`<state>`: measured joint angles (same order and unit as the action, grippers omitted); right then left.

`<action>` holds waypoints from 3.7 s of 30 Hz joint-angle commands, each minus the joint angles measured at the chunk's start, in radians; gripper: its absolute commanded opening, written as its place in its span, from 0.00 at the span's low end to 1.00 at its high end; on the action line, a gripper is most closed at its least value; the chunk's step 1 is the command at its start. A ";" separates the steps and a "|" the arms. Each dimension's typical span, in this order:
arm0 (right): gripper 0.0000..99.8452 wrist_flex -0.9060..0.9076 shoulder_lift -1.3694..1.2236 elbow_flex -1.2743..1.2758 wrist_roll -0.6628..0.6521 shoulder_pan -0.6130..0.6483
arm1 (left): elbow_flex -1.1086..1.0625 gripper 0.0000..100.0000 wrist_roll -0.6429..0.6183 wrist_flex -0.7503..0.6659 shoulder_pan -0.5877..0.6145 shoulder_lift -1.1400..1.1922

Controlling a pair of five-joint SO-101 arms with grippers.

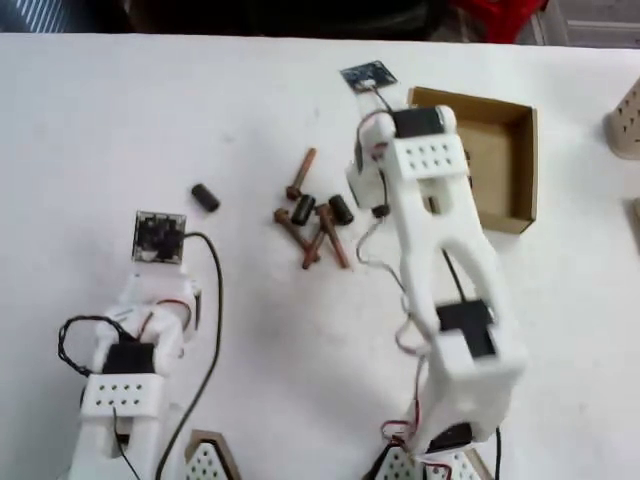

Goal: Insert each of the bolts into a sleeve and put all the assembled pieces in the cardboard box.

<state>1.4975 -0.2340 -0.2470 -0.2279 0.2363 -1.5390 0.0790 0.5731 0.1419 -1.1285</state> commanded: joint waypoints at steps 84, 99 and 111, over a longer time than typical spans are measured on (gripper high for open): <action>0.02 -0.532 0.901 1.212 0.058 -0.214 | 1.152 0.17 -0.649 -0.006 -0.550 1.313; 0.02 -0.532 0.901 1.220 0.058 -0.213 | 1.329 0.17 -0.690 0.109 -0.545 1.465; 0.02 -0.533 0.901 1.221 0.058 -0.213 | 1.381 0.03 -0.585 0.150 -0.590 1.515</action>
<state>0.9682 0.6605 0.9789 -0.1573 0.0276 -0.2010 -0.5715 0.7142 -0.4196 0.3982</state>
